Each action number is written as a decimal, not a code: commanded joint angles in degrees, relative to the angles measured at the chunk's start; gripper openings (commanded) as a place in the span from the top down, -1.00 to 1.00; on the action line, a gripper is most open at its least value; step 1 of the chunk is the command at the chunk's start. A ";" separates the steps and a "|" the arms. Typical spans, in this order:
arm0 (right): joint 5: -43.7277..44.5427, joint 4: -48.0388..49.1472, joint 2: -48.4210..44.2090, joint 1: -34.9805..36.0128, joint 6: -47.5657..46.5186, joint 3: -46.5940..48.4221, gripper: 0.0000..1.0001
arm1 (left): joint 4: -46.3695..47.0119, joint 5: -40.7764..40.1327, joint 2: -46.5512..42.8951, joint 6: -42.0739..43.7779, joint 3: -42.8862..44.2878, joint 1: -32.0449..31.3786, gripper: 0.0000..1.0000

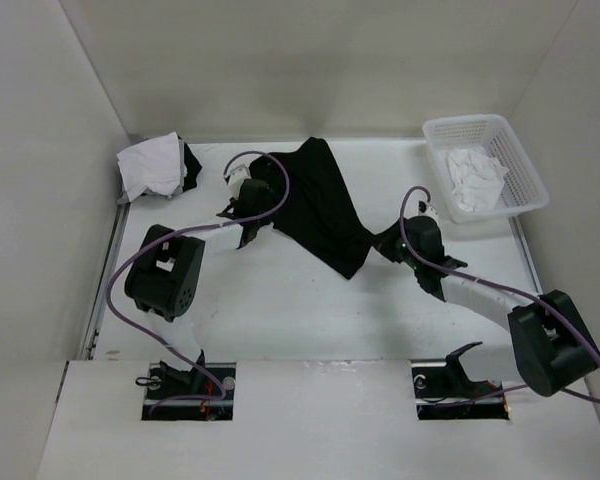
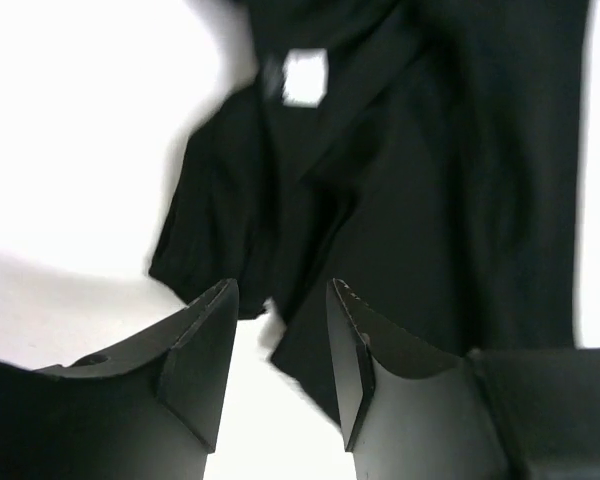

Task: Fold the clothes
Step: Flatten the tank top out

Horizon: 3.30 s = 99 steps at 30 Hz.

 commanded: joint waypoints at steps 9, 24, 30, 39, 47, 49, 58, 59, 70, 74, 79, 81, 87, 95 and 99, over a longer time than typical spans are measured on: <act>0.66 1.74 2.13 -4.45 -0.77 0.55 0.92 | 5.31 1.91 10.86 -2.85 6.26 5.18 0.34; -0.83 3.06 6.62 -6.91 -1.47 1.52 0.91 | 5.13 -3.97 10.32 -1.45 17.40 10.81 0.99; -0.75 2.80 6.63 -7.53 -1.29 2.57 0.66 | -10.58 0.16 24.41 6.82 41.08 10.55 0.36; -0.13 2.62 5.14 -7.18 -2.26 2.31 0.34 | 5.73 -1.52 3.51 -2.84 4.73 9.41 0.30; 1.45 1.74 -0.93 -7.27 -3.23 -0.24 0.21 | 8.81 8.49 9.63 -7.24 2.75 9.23 0.31; 2.24 1.04 -2.68 -7.18 -3.58 -1.03 0.18 | 8.56 10.70 11.75 -7.60 4.33 9.58 0.33; 4.35 -1.77 -11.12 -7.00 -3.84 -3.49 0.16 | 6.63 10.62 14.57 -5.41 7.50 9.49 0.73; 4.61 -2.21 -11.83 -6.83 -3.93 -3.58 0.16 | 6.01 10.27 14.65 -4.96 7.94 9.41 0.77; 5.67 -3.45 -15.53 -5.77 -4.72 -4.19 0.15 | 1.26 -0.19 9.65 2.59 5.48 8.00 0.48; 5.84 -2.66 -16.40 -5.51 -4.46 -4.46 0.15 | -0.75 2.35 11.92 6.19 7.85 6.25 0.52; 6.11 -2.48 -17.55 -4.63 -4.63 -3.93 0.15 | -3.92 1.03 13.16 7.70 9.09 5.19 0.50; 6.11 -2.13 -17.55 -4.10 -4.63 -3.84 0.15 | -5.24 1.56 14.21 8.13 10.22 5.36 0.49; 6.11 -1.77 -17.98 -2.52 -4.55 -3.93 0.15 | -7.44 1.91 15.97 9.02 12.87 5.54 0.62; 6.63 -3.35 -17.99 0.29 -5.07 -7.70 0.16 | -4.11 4.11 14.05 7.35 11.20 6.50 1.00; 7.42 -7.83 -14.39 0.64 -7.09 -8.68 0.21 | 0.01 4.11 6.86 3.84 4.01 5.72 1.00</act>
